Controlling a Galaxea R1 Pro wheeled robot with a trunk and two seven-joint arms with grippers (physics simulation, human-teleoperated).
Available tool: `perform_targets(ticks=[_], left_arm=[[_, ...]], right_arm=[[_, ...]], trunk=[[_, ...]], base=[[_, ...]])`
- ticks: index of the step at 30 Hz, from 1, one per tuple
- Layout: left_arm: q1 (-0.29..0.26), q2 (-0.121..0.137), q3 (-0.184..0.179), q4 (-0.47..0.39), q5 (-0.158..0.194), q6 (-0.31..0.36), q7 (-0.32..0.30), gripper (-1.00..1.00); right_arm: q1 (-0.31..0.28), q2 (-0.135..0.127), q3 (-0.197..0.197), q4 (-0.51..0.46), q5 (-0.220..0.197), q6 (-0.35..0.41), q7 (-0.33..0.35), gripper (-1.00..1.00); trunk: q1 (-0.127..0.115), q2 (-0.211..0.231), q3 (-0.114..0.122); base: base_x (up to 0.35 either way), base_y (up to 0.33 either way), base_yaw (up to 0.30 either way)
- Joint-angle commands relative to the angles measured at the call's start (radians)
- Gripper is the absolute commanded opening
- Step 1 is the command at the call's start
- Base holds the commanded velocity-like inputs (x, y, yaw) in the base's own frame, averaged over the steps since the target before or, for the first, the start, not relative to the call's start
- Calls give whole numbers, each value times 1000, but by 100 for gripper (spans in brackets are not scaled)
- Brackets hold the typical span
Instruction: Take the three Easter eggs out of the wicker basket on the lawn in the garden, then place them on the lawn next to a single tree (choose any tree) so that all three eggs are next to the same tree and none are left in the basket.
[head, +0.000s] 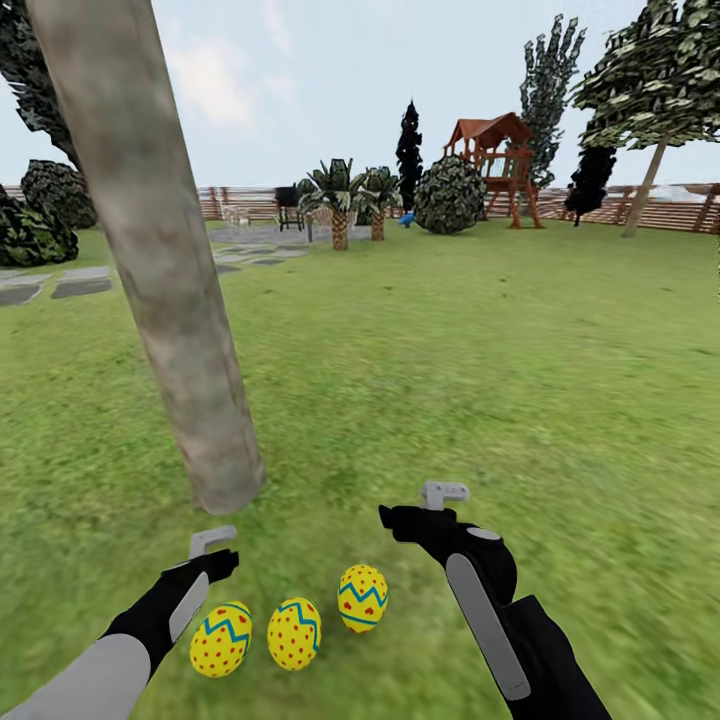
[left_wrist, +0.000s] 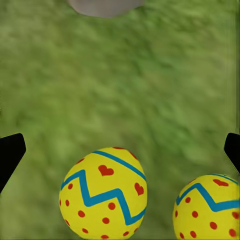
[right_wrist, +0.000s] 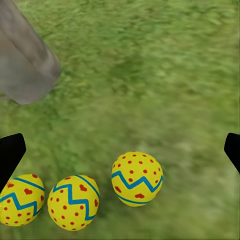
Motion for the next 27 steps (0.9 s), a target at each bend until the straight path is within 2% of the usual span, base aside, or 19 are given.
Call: perform_targets(ticks=[1, 27], left_arm=[[0, 1, -3, -2, 8, 5, 6, 100], [0, 1, -4, -2, 4, 3, 9, 100]], right_arm=[[-1, 0, 1, -1, -10, 2, -10, 100], [-1, 0, 1, -1, -10, 2, -10, 100]], trunk=[[-1, 0, 3], [-12, 6, 104]], base=[[0, 0, 0], [0, 0, 0]])
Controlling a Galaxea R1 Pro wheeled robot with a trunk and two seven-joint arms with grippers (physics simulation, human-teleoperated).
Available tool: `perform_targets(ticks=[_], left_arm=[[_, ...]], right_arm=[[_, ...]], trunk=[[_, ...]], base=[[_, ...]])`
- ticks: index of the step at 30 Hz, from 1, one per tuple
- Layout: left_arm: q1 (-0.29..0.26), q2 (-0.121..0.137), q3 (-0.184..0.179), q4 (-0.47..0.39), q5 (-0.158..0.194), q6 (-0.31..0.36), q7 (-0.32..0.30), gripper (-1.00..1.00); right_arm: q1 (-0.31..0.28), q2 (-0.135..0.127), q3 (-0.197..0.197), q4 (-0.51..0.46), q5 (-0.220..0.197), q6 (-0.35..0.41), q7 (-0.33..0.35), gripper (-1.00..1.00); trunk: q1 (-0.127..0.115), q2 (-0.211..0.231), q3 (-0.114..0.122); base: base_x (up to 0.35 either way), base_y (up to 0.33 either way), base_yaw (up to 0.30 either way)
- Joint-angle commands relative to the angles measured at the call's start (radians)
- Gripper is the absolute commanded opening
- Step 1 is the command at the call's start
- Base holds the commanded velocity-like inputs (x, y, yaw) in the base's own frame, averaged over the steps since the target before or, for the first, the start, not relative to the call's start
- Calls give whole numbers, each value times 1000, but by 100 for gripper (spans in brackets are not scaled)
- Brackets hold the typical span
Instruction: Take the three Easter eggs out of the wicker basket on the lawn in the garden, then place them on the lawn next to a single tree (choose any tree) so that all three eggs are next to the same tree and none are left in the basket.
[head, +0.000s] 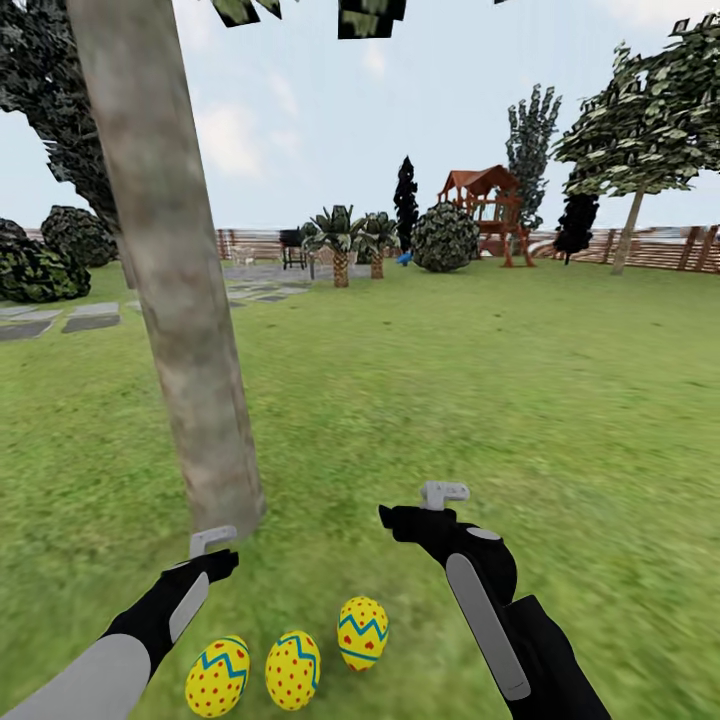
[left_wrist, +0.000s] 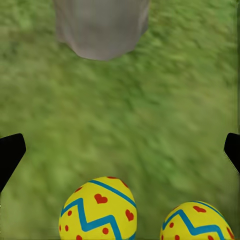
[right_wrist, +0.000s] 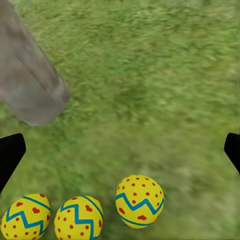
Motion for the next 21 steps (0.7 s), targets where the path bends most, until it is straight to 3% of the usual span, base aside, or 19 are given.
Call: perform_targets(ticks=[1, 21], left_arm=[[0, 1, -4, -2, 8, 5, 6, 100], [0, 0, -4, -2, 7, 5, 8, 100]], right_arm=[[-1, 0, 1, -1, -10, 2, -10, 100], [-1, 0, 1, -2, -10, 2, -10, 100]], trunk=[[-1, 0, 3], [-10, 5, 80]], base=[[0, 0, 0], [0, 0, 0]])
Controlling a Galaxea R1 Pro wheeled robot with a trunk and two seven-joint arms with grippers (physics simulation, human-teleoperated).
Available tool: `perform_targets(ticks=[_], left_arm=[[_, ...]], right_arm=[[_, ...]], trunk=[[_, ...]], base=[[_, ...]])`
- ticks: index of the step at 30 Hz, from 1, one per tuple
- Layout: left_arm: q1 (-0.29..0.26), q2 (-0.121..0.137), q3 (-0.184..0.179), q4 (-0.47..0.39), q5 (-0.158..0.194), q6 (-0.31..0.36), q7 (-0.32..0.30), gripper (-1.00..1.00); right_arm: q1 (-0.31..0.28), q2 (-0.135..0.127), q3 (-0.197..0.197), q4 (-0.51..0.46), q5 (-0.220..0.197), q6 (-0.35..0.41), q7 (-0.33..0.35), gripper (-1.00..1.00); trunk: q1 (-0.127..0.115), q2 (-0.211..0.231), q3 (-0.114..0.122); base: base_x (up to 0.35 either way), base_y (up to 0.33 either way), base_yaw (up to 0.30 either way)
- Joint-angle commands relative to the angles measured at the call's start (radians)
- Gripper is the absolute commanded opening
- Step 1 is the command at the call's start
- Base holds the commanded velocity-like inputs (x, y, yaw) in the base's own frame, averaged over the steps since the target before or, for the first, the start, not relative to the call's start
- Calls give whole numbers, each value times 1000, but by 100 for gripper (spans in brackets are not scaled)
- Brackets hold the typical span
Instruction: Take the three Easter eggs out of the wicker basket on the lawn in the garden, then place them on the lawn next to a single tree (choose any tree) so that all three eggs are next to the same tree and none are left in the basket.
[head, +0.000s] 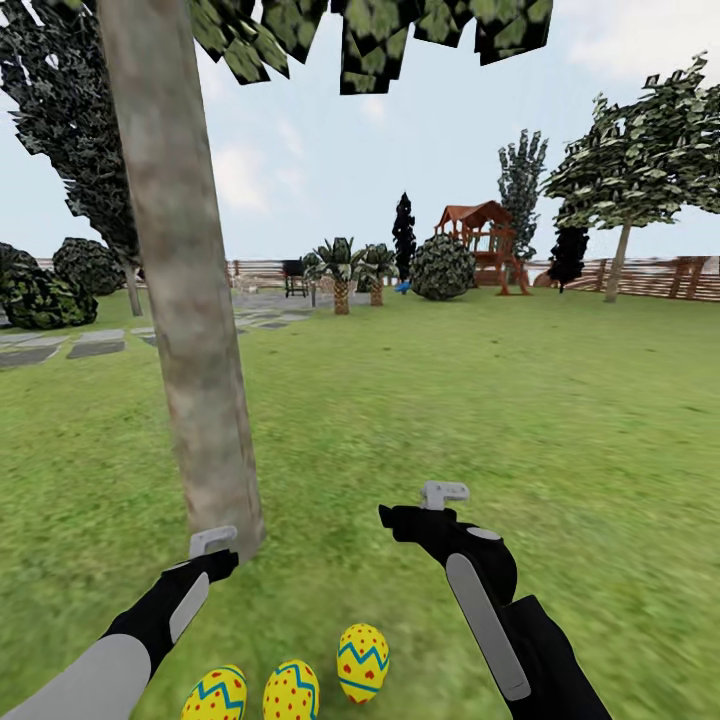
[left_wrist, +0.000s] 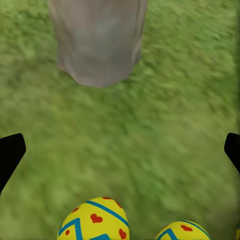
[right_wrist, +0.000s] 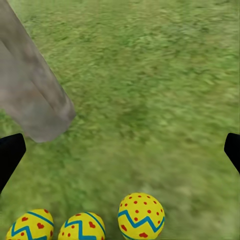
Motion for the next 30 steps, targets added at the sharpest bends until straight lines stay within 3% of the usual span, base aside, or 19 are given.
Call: perform_targets(ticks=[1, 5, 30], left_arm=[[0, 1, -4, -2, 8, 5, 6, 100], [0, 0, -4, -2, 9, 5, 7, 100], [0, -3, -5, -2, 8, 4, 11, 100]], right_arm=[[-1, 0, 1, -1, -10, 2, -10, 100], [-1, 0, 1, -1, -10, 2, -10, 100], [-1, 0, 1, 0, -10, 2, -10, 100]], trunk=[[-1, 0, 3], [-2, 1, 18], [-98, 176, 97]], base=[[0, 0, 0], [0, 0, 0], [0, 0, 0]])
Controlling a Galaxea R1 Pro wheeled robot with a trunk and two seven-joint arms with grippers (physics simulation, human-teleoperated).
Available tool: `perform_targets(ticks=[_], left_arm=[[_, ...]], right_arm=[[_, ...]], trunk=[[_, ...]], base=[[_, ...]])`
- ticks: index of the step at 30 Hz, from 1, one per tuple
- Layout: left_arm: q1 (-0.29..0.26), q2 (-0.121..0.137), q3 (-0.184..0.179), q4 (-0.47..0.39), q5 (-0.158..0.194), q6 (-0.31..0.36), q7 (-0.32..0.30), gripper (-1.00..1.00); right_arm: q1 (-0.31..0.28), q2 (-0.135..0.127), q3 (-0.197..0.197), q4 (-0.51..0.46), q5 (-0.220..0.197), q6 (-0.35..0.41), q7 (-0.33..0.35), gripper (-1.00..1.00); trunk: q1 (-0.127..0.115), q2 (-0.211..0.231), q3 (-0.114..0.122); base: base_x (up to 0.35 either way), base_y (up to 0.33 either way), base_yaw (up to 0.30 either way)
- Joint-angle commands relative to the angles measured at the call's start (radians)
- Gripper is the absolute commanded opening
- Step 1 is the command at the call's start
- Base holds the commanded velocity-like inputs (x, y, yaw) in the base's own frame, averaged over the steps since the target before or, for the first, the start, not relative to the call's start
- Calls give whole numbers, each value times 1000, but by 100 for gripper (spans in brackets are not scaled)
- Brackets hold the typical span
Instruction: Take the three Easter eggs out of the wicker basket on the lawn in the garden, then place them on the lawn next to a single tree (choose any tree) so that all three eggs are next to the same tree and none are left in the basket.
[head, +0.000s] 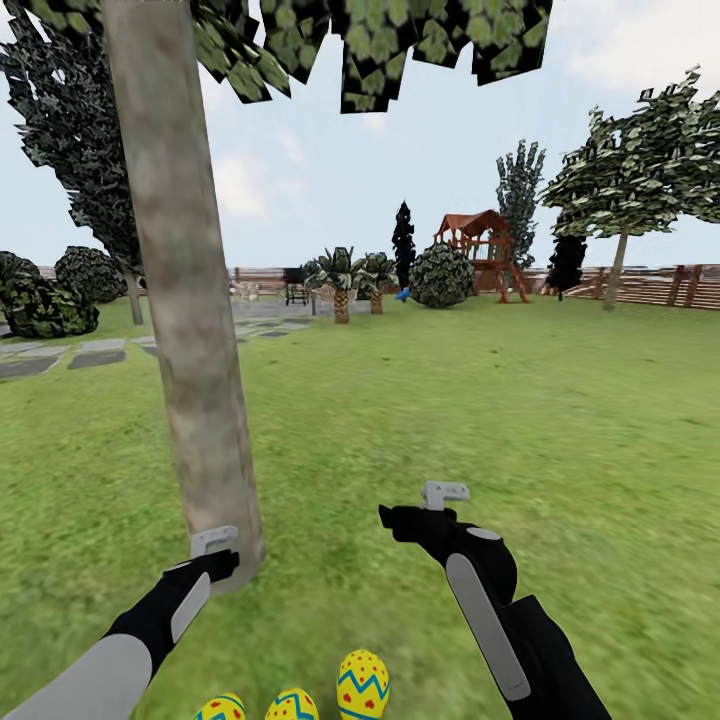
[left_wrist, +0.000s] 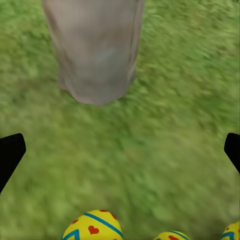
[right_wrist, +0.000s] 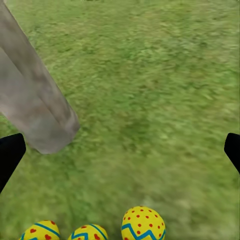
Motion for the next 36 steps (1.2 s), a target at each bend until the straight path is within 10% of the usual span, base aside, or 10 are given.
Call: perform_targets(ticks=[1, 22, 36], left_arm=[[0, 1, -4, -2, 8, 5, 6, 100], [5, -3, -10, 0, 8, -19, 6, 100], [12, -4, -15, 170, 5, -201, 5, 100]], right_arm=[[-1, 0, 1, -1, -10, 2, -10, 100], [-1, -1, 0, 1, -8, 1, -9, 100], [0, -3, -1, 108, -1, -110, -14, 100]], trunk=[[-4, 7, 2], [-85, 154, 68], [-138, 252, 112]], base=[[0, 0, 0], [0, 0, 0], [0, 0, 0]])
